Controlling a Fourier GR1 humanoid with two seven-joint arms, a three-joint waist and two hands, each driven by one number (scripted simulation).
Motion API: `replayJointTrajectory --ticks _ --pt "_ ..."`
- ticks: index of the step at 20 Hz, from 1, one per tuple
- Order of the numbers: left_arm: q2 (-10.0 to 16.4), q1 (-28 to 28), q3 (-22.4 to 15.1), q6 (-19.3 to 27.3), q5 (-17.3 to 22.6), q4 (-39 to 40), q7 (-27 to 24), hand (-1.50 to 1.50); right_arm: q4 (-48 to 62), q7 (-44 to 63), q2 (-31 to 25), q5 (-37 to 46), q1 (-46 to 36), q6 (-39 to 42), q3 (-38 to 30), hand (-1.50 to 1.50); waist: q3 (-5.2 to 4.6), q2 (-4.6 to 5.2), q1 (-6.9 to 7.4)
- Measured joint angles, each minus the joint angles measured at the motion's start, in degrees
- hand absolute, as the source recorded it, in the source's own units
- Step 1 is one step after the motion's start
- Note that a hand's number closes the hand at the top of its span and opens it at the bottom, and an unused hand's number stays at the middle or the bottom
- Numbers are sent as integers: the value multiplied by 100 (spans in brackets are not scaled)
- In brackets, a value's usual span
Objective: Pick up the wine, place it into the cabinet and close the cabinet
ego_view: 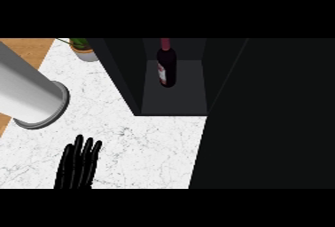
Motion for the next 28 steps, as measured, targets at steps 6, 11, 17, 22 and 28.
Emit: replayJointTrajectory --ticks 6,11,17,22,28 --pt "391 342 694 -385 352 -250 -80 -150 -16 322 211 -55 315 -209 753 150 -2 -3 -1" --pt "655 636 1424 -867 813 -245 -174 -150 -14 372 198 0 305 -53 1560 150 -4 -10 9" --pt "994 1063 2215 -1412 1270 -374 -145 -150 19 325 223 392 273 -405 2495 150 -6 -22 10" --pt "1190 1165 2801 -1883 1586 -197 -26 -150 -7 235 122 733 280 -813 2848 150 -8 -23 -6" --pt "1391 1283 3289 -2330 1850 -70 83 -150 -35 52 -218 894 116 -1480 2985 150 -18 -35 8"
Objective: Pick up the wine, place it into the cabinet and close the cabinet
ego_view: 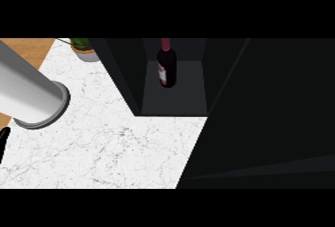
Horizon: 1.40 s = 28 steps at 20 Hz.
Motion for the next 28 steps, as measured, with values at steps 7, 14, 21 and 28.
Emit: replayJointTrajectory --ticks 7,14,21,28 --pt "36 78 244 -332 183 4 119 -150 376 -75 71 478 -826 -692 432 150 -6 -2 55" --pt "-24 -175 363 -496 392 70 383 -150 539 184 -452 698 -1977 -1691 722 150 -6 29 80" --pt "-143 -400 316 -544 403 144 554 -150 991 338 -486 12 -3192 -2410 517 150 -6 61 183" --pt "-288 -590 261 -421 328 155 728 -150 2878 48 251 -761 -5230 -2853 -217 150 3 79 234"
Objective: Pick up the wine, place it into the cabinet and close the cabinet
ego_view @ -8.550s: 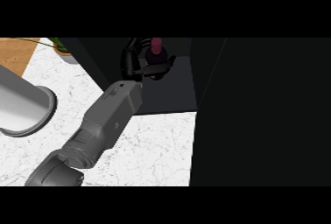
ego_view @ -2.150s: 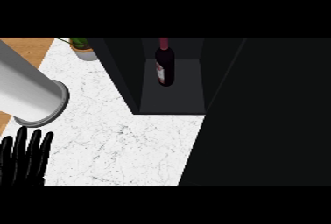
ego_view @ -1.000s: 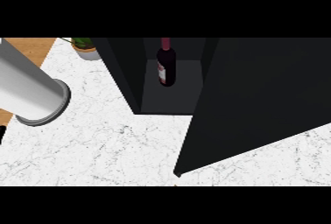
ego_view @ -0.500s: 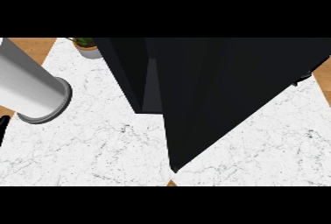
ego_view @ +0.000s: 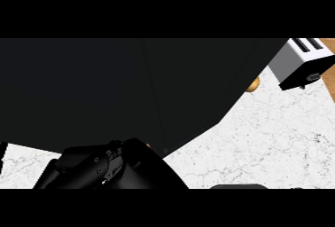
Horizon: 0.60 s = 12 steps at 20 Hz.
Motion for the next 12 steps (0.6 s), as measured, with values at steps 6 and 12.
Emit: replayJointTrajectory --ticks 6,12 --pt "-142 -84 23 139 -107 -40 140 -150 1548 -422 145 -394 -1346 90 -683 150 6 -5 -48" --pt "-240 -106 159 130 -188 -50 241 -150 2990 -1033 185 -295 -2003 407 -1097 150 6 -8 -91"
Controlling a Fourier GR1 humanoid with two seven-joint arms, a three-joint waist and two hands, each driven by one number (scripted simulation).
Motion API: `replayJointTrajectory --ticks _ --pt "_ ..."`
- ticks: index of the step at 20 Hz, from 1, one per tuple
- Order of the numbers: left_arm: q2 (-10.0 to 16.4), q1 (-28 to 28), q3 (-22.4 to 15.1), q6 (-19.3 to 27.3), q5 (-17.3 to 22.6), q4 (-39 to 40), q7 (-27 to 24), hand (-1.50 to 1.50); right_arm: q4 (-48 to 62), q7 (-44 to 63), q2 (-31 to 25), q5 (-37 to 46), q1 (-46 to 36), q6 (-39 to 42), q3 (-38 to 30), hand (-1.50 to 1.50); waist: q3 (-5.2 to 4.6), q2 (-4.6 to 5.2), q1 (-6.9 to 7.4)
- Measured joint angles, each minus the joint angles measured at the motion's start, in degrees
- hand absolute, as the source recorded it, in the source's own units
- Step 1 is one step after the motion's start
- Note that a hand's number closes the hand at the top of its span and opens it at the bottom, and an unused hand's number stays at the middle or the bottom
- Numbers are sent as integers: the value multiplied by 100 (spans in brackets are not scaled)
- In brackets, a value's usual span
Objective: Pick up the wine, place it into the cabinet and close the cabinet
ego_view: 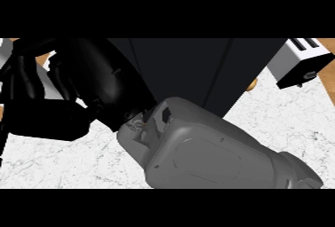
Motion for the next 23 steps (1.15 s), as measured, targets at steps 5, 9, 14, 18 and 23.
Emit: replayJointTrajectory --ticks 5,9,14,18,23 --pt "-155 -40 2 39 -145 17 76 -150 988 -612 -6 -170 -147 544 -607 150 -3 -3 -20" --pt "-223 -95 8 110 -287 -57 184 -150 1410 -1085 10 -269 -167 929 -780 150 -5 -91 -20" --pt "-294 -113 51 -28 -345 77 193 -150 1705 -1460 -10 -319 -163 1341 -922 150 -16 -168 -3" --pt "-325 -224 16 10 -397 90 275 -150 1847 -1799 -90 -225 -128 1546 -914 150 -43 -211 17" --pt "-322 -328 76 -43 -369 135 340 -150 1934 -2063 -204 -86 -87 1719 -859 150 -55 -251 38"
